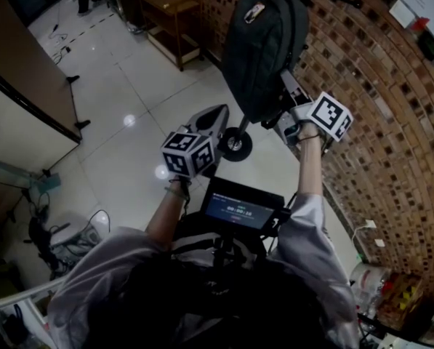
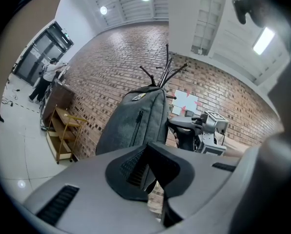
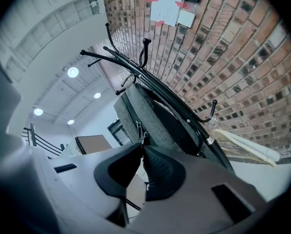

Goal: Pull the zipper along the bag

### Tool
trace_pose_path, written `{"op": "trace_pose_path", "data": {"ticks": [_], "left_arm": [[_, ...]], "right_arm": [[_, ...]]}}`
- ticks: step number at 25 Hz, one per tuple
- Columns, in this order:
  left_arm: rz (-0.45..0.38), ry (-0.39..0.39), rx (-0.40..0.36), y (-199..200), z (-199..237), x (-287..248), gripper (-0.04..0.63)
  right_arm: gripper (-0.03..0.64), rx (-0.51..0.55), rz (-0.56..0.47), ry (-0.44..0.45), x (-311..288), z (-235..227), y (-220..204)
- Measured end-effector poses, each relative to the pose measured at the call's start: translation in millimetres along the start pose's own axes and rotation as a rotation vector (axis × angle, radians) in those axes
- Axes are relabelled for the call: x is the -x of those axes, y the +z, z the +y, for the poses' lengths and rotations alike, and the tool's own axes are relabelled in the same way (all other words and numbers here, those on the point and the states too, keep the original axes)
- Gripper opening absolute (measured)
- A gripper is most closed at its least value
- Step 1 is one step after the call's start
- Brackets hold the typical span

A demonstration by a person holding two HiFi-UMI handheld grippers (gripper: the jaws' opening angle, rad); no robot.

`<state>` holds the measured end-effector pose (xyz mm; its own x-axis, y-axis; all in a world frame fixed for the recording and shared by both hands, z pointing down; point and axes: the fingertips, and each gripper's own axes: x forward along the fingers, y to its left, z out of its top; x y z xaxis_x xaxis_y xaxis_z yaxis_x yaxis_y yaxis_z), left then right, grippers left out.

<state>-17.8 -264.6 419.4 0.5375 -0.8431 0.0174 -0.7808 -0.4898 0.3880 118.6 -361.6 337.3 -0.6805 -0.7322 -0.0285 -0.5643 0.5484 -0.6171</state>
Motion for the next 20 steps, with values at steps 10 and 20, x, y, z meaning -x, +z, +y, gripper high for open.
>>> {"op": "trace_pose_path", "data": {"ticks": [10,20], "left_arm": [[0.015,-0.009,-0.006,-4,-4,-2,0.008],[0.014,-0.021,-0.024,3,-7,-6,0.008]], "right_arm": [[0.025,0.006,0.023,-0.108,28,-23,-28],[-0.005,0.024,0.041,-0.182,49,-13,-86]]}}
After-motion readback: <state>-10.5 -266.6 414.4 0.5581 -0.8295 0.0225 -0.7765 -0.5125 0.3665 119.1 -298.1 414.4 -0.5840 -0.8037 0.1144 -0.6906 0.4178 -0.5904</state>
